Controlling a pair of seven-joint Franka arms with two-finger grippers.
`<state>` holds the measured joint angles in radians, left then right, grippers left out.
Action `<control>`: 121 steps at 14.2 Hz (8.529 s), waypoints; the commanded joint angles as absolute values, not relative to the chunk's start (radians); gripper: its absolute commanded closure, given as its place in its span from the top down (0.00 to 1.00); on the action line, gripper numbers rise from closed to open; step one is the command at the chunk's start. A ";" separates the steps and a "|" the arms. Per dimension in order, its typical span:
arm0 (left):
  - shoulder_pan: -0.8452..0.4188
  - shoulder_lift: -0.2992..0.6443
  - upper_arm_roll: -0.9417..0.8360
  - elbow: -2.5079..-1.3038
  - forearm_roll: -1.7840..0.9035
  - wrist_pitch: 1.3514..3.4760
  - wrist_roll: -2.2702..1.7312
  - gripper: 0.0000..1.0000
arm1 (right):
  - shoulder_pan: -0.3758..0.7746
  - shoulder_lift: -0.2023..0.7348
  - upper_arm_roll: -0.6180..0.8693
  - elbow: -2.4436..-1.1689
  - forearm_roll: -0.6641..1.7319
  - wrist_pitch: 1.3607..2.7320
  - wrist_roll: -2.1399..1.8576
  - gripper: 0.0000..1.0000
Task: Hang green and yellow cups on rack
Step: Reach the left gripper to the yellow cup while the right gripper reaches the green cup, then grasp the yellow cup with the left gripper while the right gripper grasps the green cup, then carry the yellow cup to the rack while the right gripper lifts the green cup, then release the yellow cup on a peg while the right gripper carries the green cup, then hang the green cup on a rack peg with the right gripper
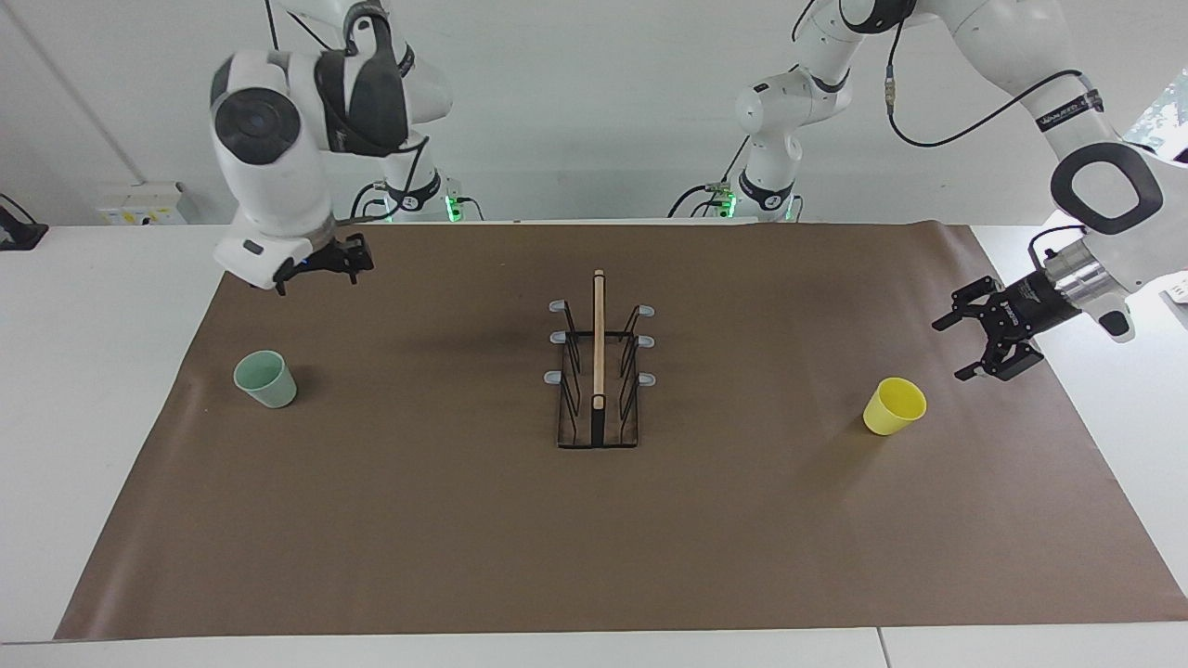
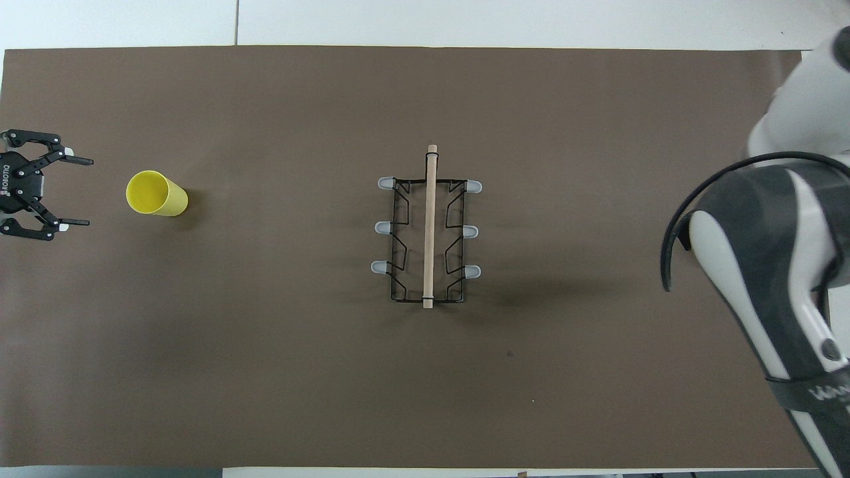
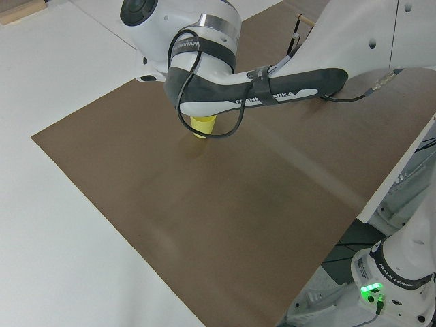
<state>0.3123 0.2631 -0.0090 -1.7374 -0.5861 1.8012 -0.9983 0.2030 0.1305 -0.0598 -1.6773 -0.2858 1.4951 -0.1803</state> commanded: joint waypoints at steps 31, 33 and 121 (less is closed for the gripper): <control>0.209 0.311 -0.020 -2.086 -1.164 2.368 -0.994 0.00 | 0.104 0.314 -0.038 -2.244 -1.382 2.005 -0.558 1.00; 0.207 0.284 -0.017 -2.057 -1.154 2.364 -1.006 0.00 | 0.100 0.314 -0.038 -2.246 -1.384 2.008 -0.558 0.91; 0.003 -0.031 -0.025 -1.629 -0.049 1.529 0.005 1.00 | 0.364 0.095 -0.043 -2.500 2.068 2.008 -2.410 0.00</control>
